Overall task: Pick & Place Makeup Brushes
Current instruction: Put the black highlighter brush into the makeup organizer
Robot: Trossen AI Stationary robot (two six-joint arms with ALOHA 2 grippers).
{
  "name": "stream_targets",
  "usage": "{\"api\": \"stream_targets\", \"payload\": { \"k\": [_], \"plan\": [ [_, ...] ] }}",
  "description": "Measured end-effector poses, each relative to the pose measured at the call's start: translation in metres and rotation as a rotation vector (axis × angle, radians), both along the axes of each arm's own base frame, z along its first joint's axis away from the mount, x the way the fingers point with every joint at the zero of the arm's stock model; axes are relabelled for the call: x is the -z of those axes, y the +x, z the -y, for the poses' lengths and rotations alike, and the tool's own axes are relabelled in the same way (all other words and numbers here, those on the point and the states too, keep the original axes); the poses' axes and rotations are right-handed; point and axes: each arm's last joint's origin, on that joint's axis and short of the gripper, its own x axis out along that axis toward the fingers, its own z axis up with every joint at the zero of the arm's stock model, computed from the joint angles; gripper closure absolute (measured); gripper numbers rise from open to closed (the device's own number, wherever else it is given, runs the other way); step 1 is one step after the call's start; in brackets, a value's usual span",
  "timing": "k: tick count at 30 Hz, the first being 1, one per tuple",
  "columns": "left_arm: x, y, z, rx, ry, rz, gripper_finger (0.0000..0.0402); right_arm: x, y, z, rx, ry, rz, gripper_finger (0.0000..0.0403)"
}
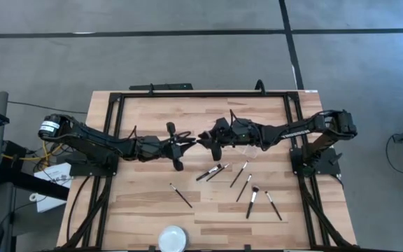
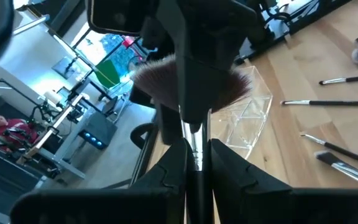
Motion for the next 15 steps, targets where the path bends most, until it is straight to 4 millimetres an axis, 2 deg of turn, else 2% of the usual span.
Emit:
{"api": "stream_targets", "payload": {
  "k": [8, 15],
  "plan": [
    [-0.0001, 0.0000, -0.0025, -0.025, 0.007, 0.000, 0.0356, -0.0001, 0.0000, 0.0000, -0.003, 0.002, 0.001, 0.0374],
    [-0.0001, 0.0001, -0.0026, -0.026, 0.005, 0.001, 0.0341, 0.0003, -0.0001, 0.0002, -0.010, -0.042, -0.006, 0.0383]
  ]
}}
